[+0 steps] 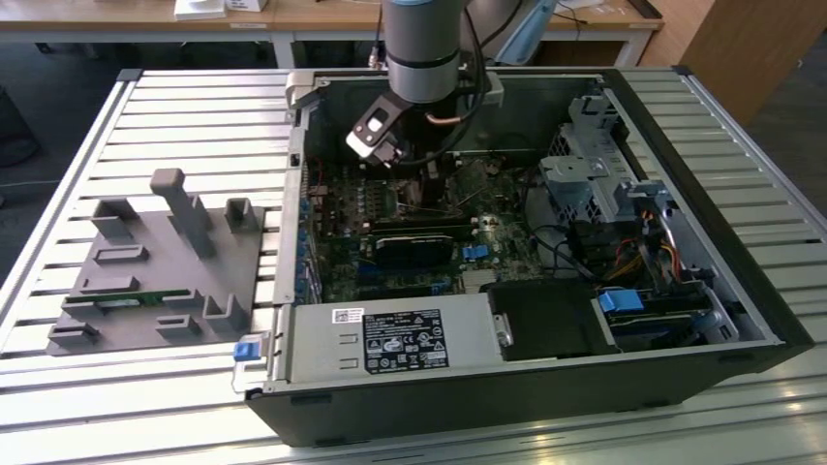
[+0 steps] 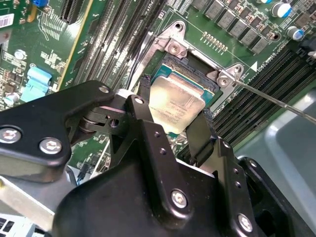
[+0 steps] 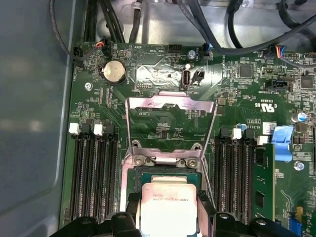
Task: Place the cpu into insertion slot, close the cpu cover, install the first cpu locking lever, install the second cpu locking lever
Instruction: 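Place the cpu into insertion slot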
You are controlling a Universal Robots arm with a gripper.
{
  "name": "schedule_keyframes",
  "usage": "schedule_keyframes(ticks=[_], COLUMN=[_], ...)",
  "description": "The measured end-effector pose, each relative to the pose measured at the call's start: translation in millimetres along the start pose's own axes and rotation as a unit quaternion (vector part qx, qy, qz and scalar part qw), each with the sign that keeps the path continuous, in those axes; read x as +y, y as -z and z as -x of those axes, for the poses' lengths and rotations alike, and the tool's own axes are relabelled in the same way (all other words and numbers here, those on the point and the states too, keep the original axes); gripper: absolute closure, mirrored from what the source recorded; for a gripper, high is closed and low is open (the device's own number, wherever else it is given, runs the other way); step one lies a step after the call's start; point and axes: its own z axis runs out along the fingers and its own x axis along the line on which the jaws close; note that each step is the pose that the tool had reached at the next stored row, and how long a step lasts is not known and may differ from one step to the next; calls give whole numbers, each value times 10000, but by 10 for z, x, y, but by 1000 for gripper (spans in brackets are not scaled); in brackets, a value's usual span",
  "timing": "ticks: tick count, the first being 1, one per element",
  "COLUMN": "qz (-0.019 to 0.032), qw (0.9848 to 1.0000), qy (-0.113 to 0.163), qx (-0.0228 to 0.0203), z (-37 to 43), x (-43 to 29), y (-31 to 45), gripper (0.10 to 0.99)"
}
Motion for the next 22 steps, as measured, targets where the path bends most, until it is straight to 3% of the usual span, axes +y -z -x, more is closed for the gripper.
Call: schedule_keyframes(ticks=[22], qz=[0], qw=[10000], qy=[-71], qx=[-7], z=[-24], x=[-18], y=[-108], gripper=[545])
